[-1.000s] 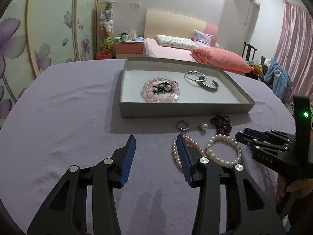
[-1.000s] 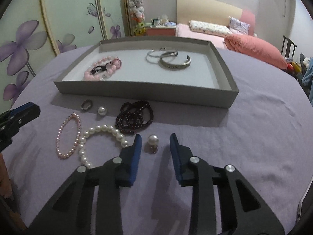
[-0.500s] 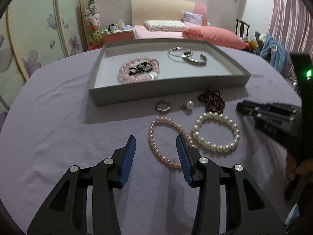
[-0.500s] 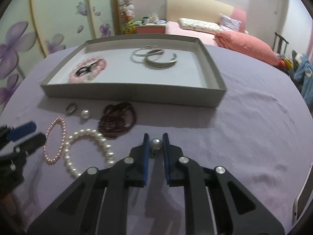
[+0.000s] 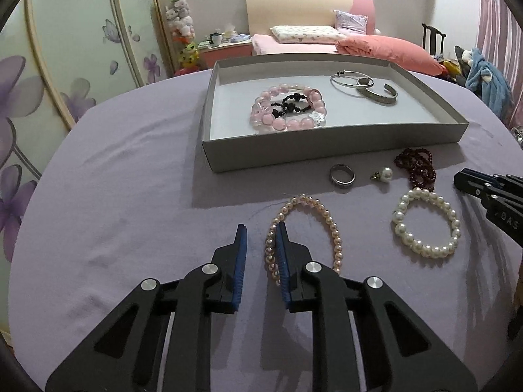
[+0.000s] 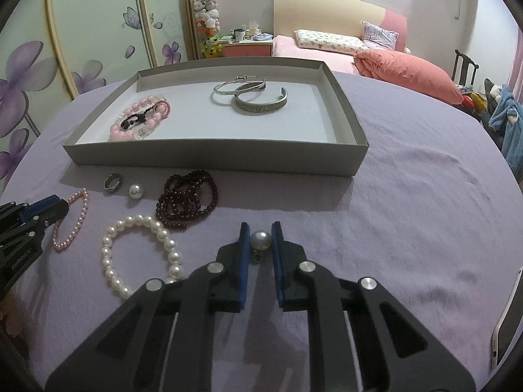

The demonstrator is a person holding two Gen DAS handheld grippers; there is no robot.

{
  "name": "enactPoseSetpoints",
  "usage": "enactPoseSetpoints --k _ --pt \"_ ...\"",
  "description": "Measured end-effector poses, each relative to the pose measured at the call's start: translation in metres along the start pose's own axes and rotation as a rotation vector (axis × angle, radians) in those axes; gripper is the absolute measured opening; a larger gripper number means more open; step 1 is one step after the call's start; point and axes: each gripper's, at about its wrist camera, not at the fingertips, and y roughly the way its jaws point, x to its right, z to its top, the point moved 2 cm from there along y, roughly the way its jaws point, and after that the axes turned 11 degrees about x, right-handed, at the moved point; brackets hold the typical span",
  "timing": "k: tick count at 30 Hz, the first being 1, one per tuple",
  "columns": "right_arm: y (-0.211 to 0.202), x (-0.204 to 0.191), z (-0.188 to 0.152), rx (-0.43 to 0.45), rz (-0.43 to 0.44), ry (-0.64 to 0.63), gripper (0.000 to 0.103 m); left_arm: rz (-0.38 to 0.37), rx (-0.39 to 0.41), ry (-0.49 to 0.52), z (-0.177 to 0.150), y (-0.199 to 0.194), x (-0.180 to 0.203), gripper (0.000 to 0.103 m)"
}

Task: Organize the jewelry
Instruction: 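Grasp the pink pearl bracelet with the left tool while the right tool grasps a pearl earring, then carry the pink pearl bracelet and pearl earring over the grey tray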

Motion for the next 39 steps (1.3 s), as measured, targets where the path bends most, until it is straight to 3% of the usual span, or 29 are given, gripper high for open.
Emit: enactPoseSetpoints --k 9,12,20,30,39 --pt "0.000 0.000 0.000 0.000 -0.001 -0.001 0.014 -0.007 -0.001 0.000 0.001 0.000 0.000 0.019" --pt "0.000 0.000 0.000 0.000 0.000 0.000 0.014 -0.020 0.001 0.001 0.002 -0.001 0.002 0.007" --pt "-0.005 0.007 0.000 0.023 0.017 0.047 0.014 -0.032 0.024 -0.057 0.003 -0.008 -0.009 0.007" --pt "-0.036 0.002 0.013 0.140 0.069 0.079 0.014 -0.084 0.153 -0.140 0.018 -0.037 -0.020 0.007" --pt "-0.065 -0.018 0.022 0.272 0.097 0.081 0.014 -0.093 0.244 -0.152 0.025 -0.058 -0.012 0.006"
